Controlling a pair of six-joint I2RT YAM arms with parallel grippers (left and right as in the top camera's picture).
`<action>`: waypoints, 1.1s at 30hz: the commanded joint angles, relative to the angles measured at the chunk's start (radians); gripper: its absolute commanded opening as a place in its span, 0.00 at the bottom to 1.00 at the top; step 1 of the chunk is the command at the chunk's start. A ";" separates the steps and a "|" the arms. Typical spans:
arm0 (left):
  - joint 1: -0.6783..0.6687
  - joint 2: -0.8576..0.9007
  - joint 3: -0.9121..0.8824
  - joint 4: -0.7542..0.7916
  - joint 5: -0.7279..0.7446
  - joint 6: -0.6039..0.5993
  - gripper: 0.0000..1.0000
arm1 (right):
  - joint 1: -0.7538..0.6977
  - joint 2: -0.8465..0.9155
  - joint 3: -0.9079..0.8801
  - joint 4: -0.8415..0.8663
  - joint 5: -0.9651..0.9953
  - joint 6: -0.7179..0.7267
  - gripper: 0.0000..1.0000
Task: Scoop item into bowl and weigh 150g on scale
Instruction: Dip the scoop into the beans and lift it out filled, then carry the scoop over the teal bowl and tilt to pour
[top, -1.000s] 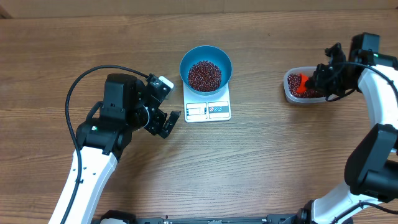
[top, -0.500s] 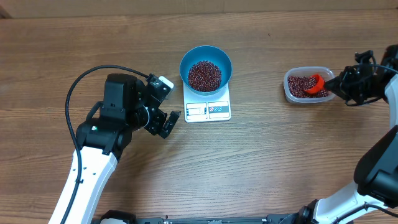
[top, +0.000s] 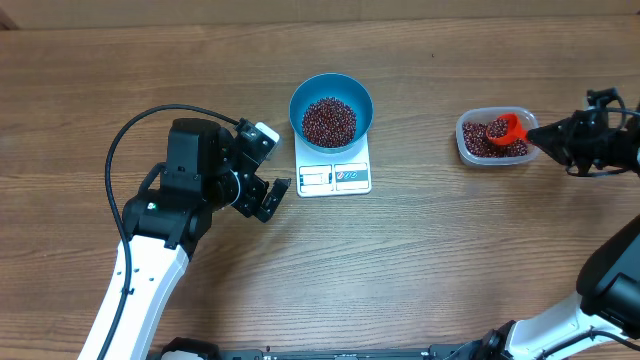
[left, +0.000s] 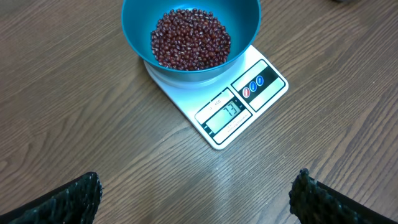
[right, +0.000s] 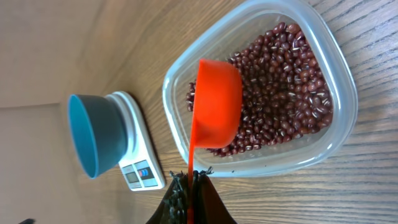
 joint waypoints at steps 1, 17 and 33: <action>0.004 0.007 0.015 0.002 -0.007 -0.010 1.00 | -0.027 0.005 -0.005 -0.013 -0.100 -0.061 0.04; 0.005 0.007 0.015 0.002 -0.007 -0.010 1.00 | 0.007 0.004 -0.003 -0.099 -0.376 -0.196 0.04; 0.004 0.007 0.015 0.002 -0.007 -0.010 1.00 | 0.359 0.004 0.172 -0.105 -0.408 -0.109 0.04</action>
